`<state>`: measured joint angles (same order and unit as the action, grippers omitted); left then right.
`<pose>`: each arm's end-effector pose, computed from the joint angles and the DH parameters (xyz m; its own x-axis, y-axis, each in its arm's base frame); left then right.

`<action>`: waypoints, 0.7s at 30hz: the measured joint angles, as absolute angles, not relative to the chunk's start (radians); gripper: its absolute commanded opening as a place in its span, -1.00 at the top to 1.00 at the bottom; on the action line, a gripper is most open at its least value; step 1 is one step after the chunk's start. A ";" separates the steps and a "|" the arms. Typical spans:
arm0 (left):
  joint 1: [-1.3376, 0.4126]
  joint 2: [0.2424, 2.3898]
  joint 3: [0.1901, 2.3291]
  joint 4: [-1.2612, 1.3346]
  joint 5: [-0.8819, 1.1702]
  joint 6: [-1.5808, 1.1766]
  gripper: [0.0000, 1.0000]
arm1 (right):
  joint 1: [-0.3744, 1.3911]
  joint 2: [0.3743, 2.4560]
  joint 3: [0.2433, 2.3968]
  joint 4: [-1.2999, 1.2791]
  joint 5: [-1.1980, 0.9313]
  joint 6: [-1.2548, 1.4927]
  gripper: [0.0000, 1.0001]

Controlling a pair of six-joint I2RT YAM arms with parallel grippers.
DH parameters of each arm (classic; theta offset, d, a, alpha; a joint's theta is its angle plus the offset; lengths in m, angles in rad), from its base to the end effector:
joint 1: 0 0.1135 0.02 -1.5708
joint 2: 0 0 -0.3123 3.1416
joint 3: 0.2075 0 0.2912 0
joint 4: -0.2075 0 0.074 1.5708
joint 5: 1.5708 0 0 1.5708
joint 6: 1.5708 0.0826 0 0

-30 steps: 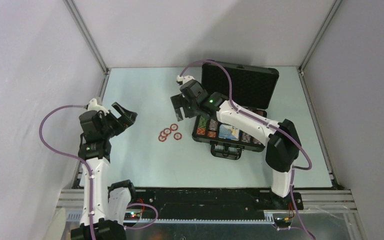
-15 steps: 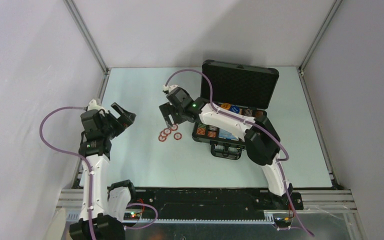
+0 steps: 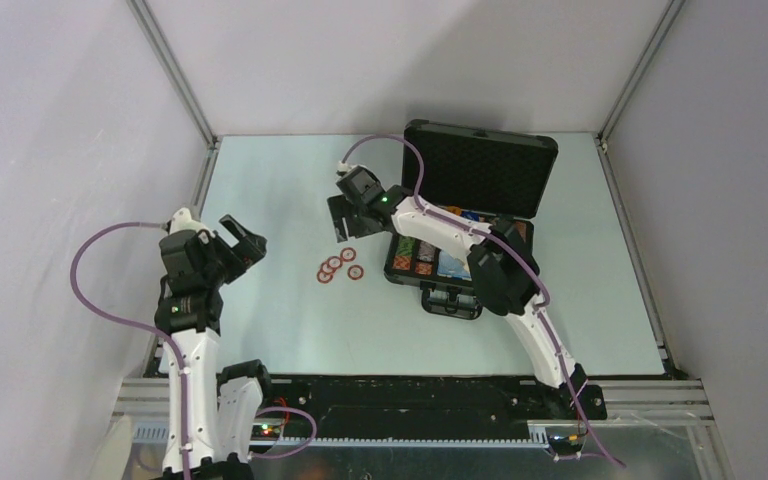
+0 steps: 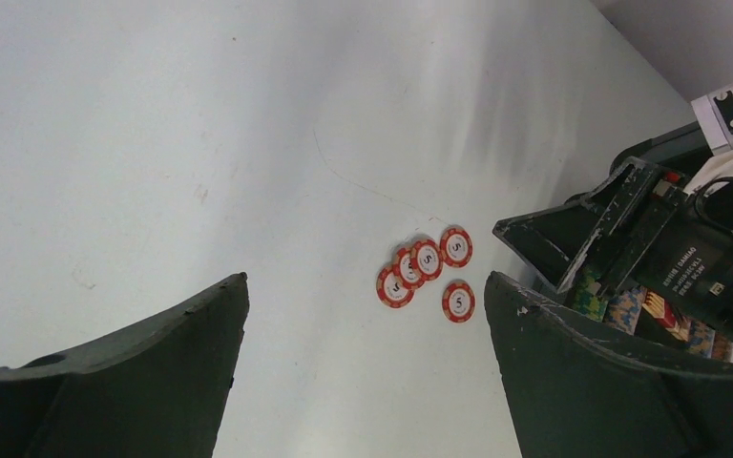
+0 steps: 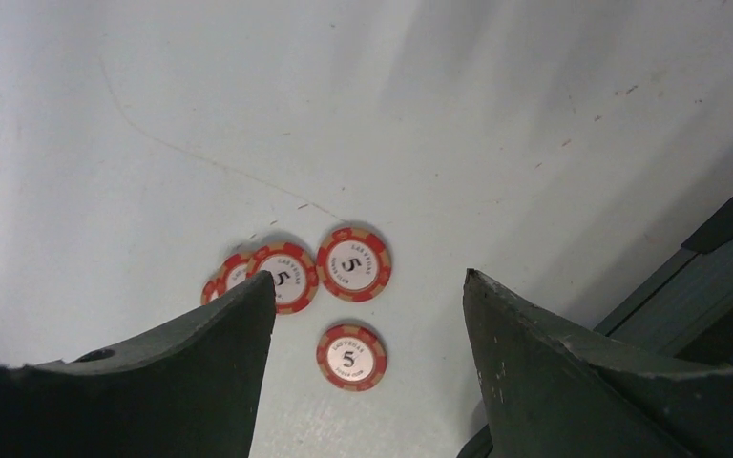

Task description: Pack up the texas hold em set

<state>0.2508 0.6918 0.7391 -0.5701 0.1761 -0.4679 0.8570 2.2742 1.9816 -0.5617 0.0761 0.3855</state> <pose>0.1933 0.0346 0.3086 -0.3878 -0.5577 -0.7339 -0.3050 0.8290 -0.4688 0.4073 0.4606 0.2090 -0.7286 -0.2685 -0.6301 -0.4824 0.8542 0.1938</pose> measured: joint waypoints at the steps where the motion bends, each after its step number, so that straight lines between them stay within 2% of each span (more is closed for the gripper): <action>1: 0.250 0.690 0.739 -0.572 0.176 -0.467 -0.95 | 0.852 2.274 1.971 -0.548 0.076 0.393 -0.52; 7: 0.244 0.679 0.726 -0.583 0.178 -0.463 -0.96 | 0.825 2.288 1.937 -0.494 0.062 0.426 -0.57; 9: 0.243 0.676 0.723 -0.587 0.183 -0.462 -0.96 | 0.820 2.289 1.929 -0.482 0.055 0.434 -0.70; 12: 0.241 0.675 0.720 -0.588 0.191 -0.462 -0.96 | 0.812 2.289 1.913 -0.455 0.037 0.443 -0.73; 16: 0.241 0.675 0.718 -0.588 0.205 -0.462 -0.97 | 0.811 2.303 1.911 -0.438 -0.005 0.456 -0.66; 21: 0.241 0.675 0.715 -0.589 0.214 -0.462 -0.97 | 0.811 2.332 1.911 -0.435 -0.041 0.471 -0.42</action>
